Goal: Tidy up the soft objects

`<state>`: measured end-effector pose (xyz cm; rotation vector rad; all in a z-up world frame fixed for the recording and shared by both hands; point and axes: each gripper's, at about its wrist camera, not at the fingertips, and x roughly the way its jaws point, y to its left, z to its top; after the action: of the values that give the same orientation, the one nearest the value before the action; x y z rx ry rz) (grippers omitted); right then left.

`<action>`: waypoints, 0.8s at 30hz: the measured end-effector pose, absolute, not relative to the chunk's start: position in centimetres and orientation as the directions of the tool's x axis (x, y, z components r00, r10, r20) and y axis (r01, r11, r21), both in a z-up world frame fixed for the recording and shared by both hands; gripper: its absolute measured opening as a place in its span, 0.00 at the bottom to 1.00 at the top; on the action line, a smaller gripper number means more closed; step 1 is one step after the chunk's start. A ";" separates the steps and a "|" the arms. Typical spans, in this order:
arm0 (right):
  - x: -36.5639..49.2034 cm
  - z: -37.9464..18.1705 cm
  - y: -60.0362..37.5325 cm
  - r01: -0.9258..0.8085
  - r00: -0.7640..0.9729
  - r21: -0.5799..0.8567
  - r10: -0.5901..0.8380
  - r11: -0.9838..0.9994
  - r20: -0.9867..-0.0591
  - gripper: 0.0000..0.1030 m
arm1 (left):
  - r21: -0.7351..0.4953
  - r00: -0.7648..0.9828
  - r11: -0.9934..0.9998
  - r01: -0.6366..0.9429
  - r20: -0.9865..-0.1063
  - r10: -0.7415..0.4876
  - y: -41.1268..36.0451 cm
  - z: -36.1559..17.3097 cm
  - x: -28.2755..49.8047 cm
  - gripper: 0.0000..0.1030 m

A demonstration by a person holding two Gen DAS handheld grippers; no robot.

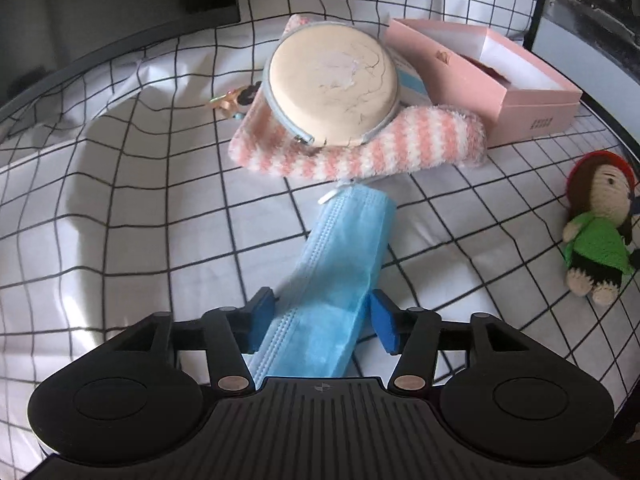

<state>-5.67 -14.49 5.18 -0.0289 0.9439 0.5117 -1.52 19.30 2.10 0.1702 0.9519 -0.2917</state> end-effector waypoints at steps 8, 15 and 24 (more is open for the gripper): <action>-5.4 5.1 -14.3 -0.452 0.524 0.040 0.301 0.891 -0.797 0.83 | 0.023 0.553 0.953 0.303 -0.819 -0.156 18.9 2.1 -1.8 0.49; -4.7 5.1 -16.8 -0.391 0.545 0.047 0.273 0.919 -0.793 0.83 | -0.057 0.559 0.949 0.310 -0.796 -0.230 17.4 2.1 -4.1 0.14; -5.9 3.1 -18.7 -0.278 0.462 0.337 0.432 0.900 -0.774 0.93 | -0.150 0.542 0.933 0.328 -0.779 -0.316 13.1 1.5 -6.3 0.12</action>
<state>-5.86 -18.71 3.13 0.1715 0.9998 0.4391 -6.25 13.07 1.52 0.0144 0.9216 -0.3823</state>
